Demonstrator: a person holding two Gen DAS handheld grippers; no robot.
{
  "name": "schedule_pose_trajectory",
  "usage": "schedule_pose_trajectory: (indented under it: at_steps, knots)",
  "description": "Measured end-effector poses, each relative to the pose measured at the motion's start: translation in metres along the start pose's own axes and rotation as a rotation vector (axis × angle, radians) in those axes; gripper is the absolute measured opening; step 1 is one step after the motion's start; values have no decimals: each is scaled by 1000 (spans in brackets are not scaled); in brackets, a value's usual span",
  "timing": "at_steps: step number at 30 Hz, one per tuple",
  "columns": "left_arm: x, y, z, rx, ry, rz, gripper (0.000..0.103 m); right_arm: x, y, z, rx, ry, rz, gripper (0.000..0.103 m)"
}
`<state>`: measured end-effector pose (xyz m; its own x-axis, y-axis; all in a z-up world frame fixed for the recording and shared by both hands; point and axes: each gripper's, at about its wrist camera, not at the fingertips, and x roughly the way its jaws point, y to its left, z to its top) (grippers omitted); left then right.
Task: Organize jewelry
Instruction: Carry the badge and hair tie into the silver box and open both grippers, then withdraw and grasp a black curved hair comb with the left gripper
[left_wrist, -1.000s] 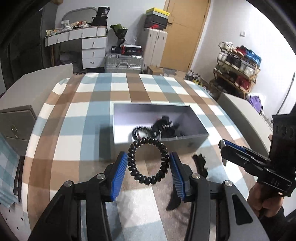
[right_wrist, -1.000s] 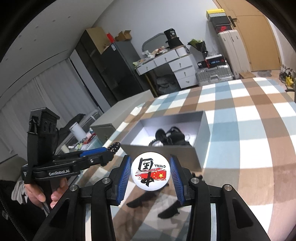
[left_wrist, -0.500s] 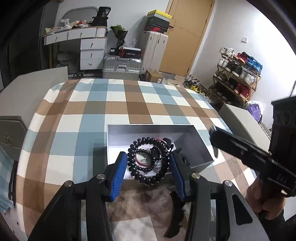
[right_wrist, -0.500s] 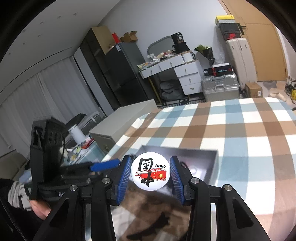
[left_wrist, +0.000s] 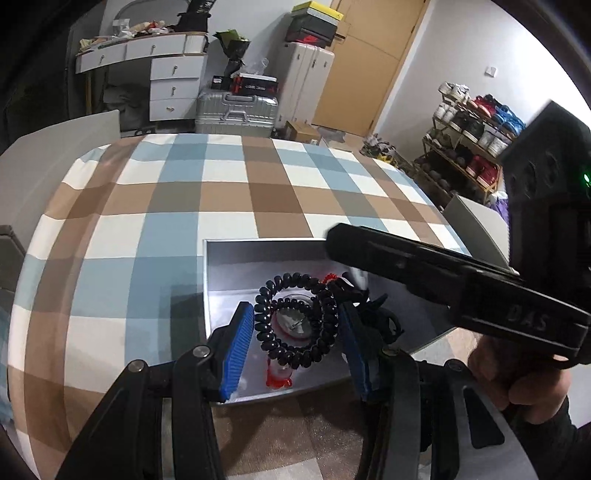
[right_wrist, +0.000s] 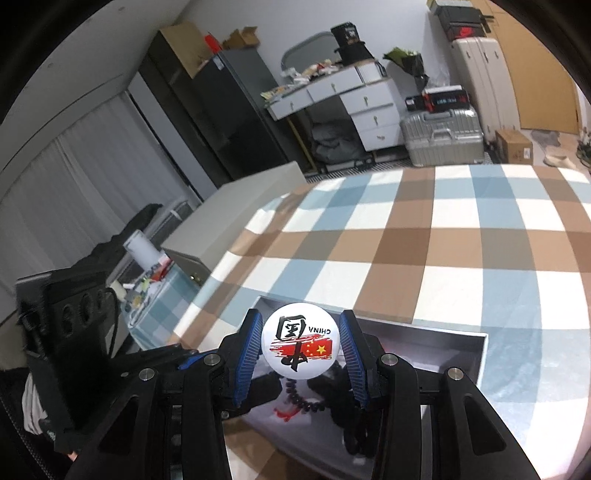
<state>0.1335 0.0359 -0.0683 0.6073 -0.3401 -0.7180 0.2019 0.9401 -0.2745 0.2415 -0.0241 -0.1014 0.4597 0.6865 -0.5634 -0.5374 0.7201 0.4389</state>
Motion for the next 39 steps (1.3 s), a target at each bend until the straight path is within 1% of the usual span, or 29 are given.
schedule_pose_trajectory:
  at_steps: [2, 4, 7, 9, 11, 13, 15, 16, 18, 19, 20, 21, 23, 27, 30, 34, 36, 39]
  knots:
    - [0, -2, 0, 21, -8, 4, 41, 5, 1, 0, -2, 11, -2, 42]
    - [0, -1, 1, 21, -11, -5, 41, 9, 3, 0, -13, 30, -6, 42]
    - [-1, 0, 2, 16, -11, -20, 42, 11, 6, -1, -29, 33, -18, 42]
    - [-1, 1, 3, 15, -11, -18, 42, 11, 5, -1, -25, 30, -14, 44]
    - [0, 0, 4, 25, -5, -7, 45, 9, 4, 1, -20, 13, -19, 44]
    - [3, -3, 6, 60, 5, -11, 52, 5, 1, 3, -3, 3, -28, 44]
    - [3, -5, 5, 78, 4, -10, 54, -2, -2, 3, 16, -16, -19, 44]
    - [3, -6, 5, 85, 7, -16, 58, -6, -3, 3, 21, -27, -20, 44]
    - [3, -7, 5, 94, 6, -18, 63, -16, -6, 2, 32, -50, -30, 46]
    - [0, -10, 5, 101, -2, -10, 68, -22, -8, 1, 39, -64, -35, 46]
    - [-2, -11, 5, 106, -9, -2, 71, -28, -10, -1, 47, -75, -42, 48]
    - [-4, -12, 5, 107, -20, 8, 75, -35, -13, -3, 59, -89, -52, 54]
    - [-9, -14, 4, 111, -42, 20, 76, -45, -16, -7, 79, -109, -73, 59]
    - [-14, -18, 4, 112, -52, 40, 76, -67, -20, -18, 108, -136, -98, 60]
    - [-21, -22, 2, 108, -64, 42, 76, -84, -17, -27, 101, -161, -116, 65]
    - [-28, -30, -2, 122, -78, 51, 76, -102, -11, -39, 97, -183, -128, 67]
    - [-32, -34, -6, 129, -85, 53, 77, -108, -8, -45, 98, -191, -132, 69]
    - [-37, -38, -11, 138, -91, 36, 77, -117, -5, -57, 98, -194, -148, 69]
